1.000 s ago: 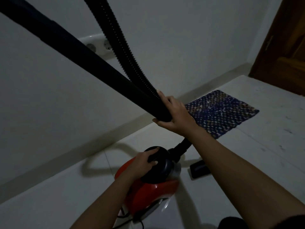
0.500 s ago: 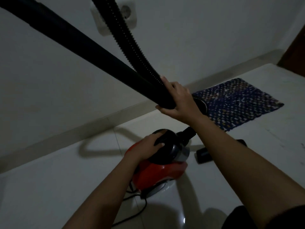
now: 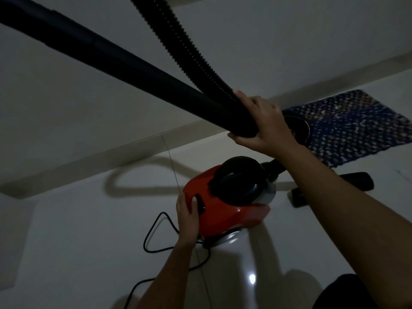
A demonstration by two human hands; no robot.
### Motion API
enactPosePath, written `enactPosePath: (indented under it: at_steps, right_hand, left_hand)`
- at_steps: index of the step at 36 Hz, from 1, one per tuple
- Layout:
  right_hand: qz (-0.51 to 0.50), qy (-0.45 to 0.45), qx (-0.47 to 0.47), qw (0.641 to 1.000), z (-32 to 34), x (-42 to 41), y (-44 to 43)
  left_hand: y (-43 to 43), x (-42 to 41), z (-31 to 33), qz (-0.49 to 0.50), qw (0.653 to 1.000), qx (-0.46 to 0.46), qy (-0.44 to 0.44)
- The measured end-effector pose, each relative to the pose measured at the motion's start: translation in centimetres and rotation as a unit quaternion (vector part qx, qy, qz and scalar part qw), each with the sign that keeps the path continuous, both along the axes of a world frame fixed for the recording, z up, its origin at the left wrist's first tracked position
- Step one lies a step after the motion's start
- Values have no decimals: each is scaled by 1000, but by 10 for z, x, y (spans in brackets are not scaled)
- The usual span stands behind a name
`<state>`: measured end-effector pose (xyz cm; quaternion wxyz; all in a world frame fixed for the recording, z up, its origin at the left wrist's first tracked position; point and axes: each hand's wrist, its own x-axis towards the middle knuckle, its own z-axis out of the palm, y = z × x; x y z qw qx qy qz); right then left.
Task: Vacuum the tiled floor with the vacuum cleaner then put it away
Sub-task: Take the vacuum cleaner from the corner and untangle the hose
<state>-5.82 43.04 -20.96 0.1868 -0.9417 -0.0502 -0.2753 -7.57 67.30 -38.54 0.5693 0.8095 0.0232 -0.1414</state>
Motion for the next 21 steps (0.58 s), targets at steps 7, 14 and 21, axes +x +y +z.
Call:
enactPosePath:
  at_steps: [7,14,21]
  right_hand:
    - [0,-4,-8,1000,-6,7,2]
    - [0,-4,-5,1000,-9,11,4]
    - [4,-3,1,1000,-15,14,6]
  left_hand:
    - [-7,1,-3,3,999,-40,32]
    - [-9,-1,-4,38,995,-70,68]
    - [-6,-1,-8,48,992,-97,69]
